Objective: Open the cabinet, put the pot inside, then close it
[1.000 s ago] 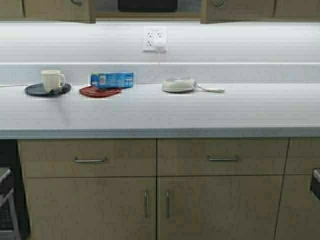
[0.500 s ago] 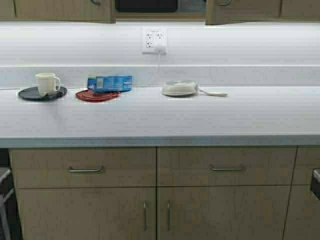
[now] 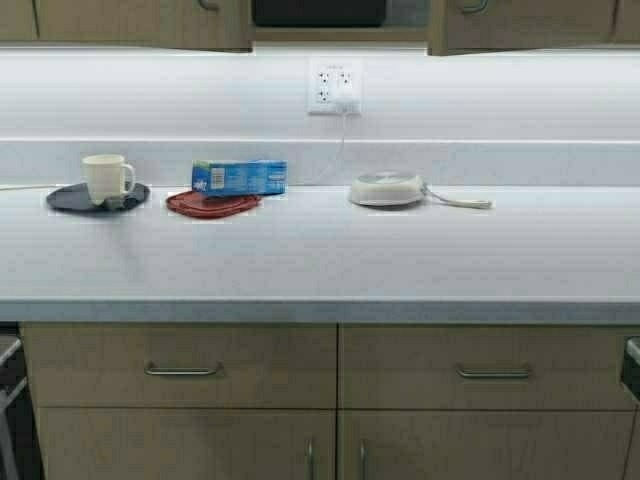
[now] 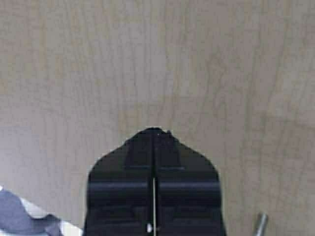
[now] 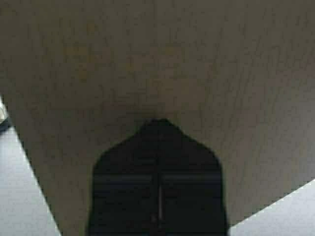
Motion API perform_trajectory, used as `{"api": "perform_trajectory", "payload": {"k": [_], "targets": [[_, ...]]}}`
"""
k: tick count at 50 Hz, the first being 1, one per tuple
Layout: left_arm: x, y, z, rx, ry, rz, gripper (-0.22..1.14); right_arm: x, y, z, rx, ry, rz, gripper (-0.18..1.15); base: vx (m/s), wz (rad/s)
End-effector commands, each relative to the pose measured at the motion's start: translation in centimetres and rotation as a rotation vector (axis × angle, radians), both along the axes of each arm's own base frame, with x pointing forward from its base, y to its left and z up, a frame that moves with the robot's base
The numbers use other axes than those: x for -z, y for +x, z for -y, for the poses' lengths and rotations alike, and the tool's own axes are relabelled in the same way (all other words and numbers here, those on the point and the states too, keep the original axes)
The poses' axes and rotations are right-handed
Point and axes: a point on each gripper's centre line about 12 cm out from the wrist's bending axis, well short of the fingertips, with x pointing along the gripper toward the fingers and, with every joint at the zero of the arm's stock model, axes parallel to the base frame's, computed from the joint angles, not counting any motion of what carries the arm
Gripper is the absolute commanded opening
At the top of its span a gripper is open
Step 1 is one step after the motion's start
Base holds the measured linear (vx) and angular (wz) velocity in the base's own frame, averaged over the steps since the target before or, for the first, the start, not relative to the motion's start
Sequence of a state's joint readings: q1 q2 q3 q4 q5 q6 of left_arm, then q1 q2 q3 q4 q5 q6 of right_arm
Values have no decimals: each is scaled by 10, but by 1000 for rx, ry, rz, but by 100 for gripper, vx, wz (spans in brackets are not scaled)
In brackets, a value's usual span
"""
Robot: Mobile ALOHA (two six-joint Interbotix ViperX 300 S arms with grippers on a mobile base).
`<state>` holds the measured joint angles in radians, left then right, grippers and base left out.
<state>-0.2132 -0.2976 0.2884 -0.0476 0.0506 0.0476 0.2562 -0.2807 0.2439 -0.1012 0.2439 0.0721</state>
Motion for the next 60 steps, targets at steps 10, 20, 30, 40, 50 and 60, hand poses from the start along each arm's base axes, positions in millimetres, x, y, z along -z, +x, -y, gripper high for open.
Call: {"api": "perform_trajectory", "payload": {"k": [10, 20, 30, 40, 50, 60], "targets": [[-9, -12, 34, 93, -12, 32, 4, 29, -87, 19, -10, 11, -34, 7, 22, 9], [-9, 5, 48, 113, -15, 37, 4, 31, -105, 16, -36, 15, -31, 7, 24, -1], [-12, -25, 40, 118, -24, 46, 4, 29, -114, 7, -73, 16, -48, 7, 17, -4], [-16, -57, 31, 125, -42, 68, 4, 14, -95, -10, -108, 29, -6, 7, 12, -3], [-5, -68, 27, 124, -38, 50, 4, -5, -51, -42, -150, 37, 18, 7, 7, -4], [7, -64, 29, 124, -23, 20, 4, -9, -16, -56, -147, 21, 6, 7, 4, 0]]}}
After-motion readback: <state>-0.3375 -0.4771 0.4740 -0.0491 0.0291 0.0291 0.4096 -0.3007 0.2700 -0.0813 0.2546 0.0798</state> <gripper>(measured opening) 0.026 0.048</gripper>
